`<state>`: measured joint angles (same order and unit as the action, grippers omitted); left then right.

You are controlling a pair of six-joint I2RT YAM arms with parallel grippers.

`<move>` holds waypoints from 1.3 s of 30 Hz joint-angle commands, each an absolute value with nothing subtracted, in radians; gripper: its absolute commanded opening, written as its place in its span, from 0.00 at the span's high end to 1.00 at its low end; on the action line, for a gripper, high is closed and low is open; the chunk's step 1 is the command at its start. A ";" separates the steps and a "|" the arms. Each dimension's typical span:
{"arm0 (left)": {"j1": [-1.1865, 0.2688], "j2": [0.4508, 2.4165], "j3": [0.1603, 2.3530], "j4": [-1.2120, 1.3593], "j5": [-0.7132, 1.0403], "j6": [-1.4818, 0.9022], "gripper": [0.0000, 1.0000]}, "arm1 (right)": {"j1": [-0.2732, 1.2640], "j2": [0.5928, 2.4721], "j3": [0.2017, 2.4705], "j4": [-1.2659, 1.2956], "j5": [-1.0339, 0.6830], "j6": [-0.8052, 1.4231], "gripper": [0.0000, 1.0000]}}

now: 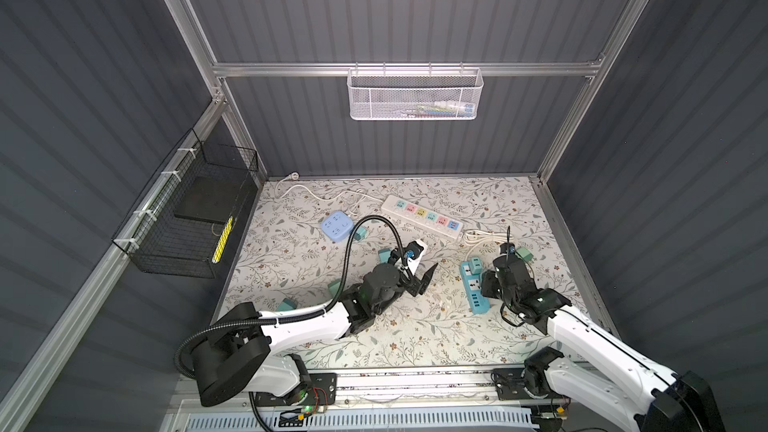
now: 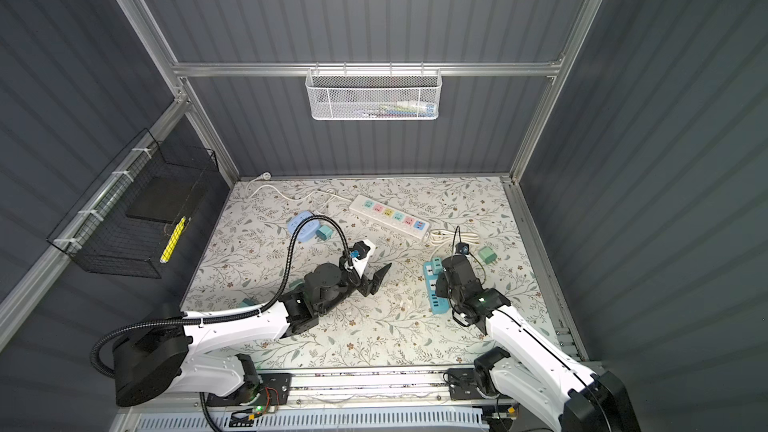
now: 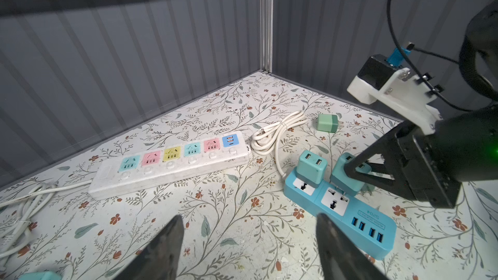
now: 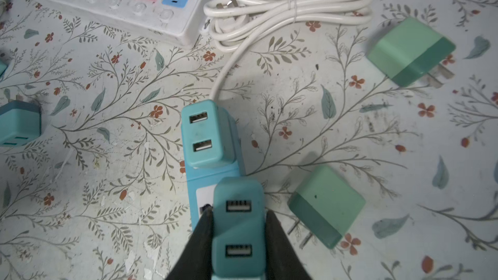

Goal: Insert the plug
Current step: 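Carry the adapter with the right gripper over the next socket while the left arm withdraws, then press the adapter down into the socket and open the right gripper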

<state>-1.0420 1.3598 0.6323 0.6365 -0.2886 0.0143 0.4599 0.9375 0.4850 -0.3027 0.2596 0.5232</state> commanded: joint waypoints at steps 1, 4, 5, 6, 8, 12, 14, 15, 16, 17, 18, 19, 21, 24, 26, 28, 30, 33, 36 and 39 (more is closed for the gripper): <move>-1.044 1.331 0.615 0.657 -0.302 0.002 0.23 | 0.465 0.952 0.503 -0.298 0.290 0.511 0.83; -1.044 1.327 0.608 0.660 -0.307 0.006 0.23 | 0.465 0.957 0.507 -0.308 0.257 0.515 0.83; -1.043 1.325 0.608 0.661 -0.308 0.009 0.23 | 0.465 0.957 0.512 -0.321 0.253 0.521 0.83; -1.043 1.322 0.607 0.660 -0.308 0.007 0.23 | 0.469 0.955 0.513 -0.324 0.249 0.520 0.83; -1.044 1.319 0.604 0.664 -0.307 0.009 0.23 | 0.478 0.946 0.509 -0.332 0.246 0.526 0.83; -1.043 1.315 0.601 0.664 -0.308 0.011 0.23 | 0.495 0.943 0.511 -0.360 0.251 0.534 0.83; -1.044 1.316 0.601 0.667 -0.306 0.013 0.23 | 0.497 0.948 0.509 -0.359 0.253 0.537 0.83; -1.043 1.316 0.601 0.667 -0.306 0.012 0.23 | 0.499 0.951 0.509 -0.359 0.258 0.534 0.83; -1.043 1.316 0.601 0.668 -0.307 0.012 0.23 | 0.502 0.957 0.512 -0.357 0.263 0.535 0.83; -1.043 1.318 0.600 0.669 -0.306 0.012 0.23 | 0.503 0.969 0.514 -0.355 0.260 0.533 0.83; -1.043 1.316 0.599 0.669 -0.304 0.012 0.23 | 0.505 0.982 0.520 -0.358 0.256 0.529 0.83; -1.043 1.315 0.599 0.669 -0.303 0.011 0.23 | 0.509 0.997 0.528 -0.362 0.255 0.527 0.83; -1.043 1.309 0.595 0.669 -0.304 0.012 0.23 | 0.529 1.017 0.541 -0.370 0.277 0.529 0.83; -1.043 1.295 0.589 0.667 -0.306 0.015 0.23 | 0.564 1.036 0.552 -0.380 0.286 0.539 0.83; -1.043 1.285 0.584 0.666 -0.307 0.017 0.23 | 0.569 1.031 0.546 -0.383 0.295 0.558 0.83; -1.043 1.277 0.580 0.667 -0.308 0.015 0.23 | 0.568 1.013 0.547 -0.423 0.298 0.565 0.83; -1.044 1.275 0.576 0.667 -0.305 0.015 0.23 | 0.572 1.000 0.543 -0.428 0.292 0.572 0.83; -1.043 1.272 0.574 0.670 -0.304 0.015 0.23 | 0.610 0.996 0.532 -0.414 0.284 0.606 0.83; -1.044 1.269 0.574 0.675 -0.304 0.015 0.23 | 0.664 1.002 0.531 -0.403 0.338 0.646 0.83; -1.043 1.263 0.573 0.674 -0.302 0.014 0.23 | 0.675 1.022 0.523 -0.396 0.363 0.660 0.83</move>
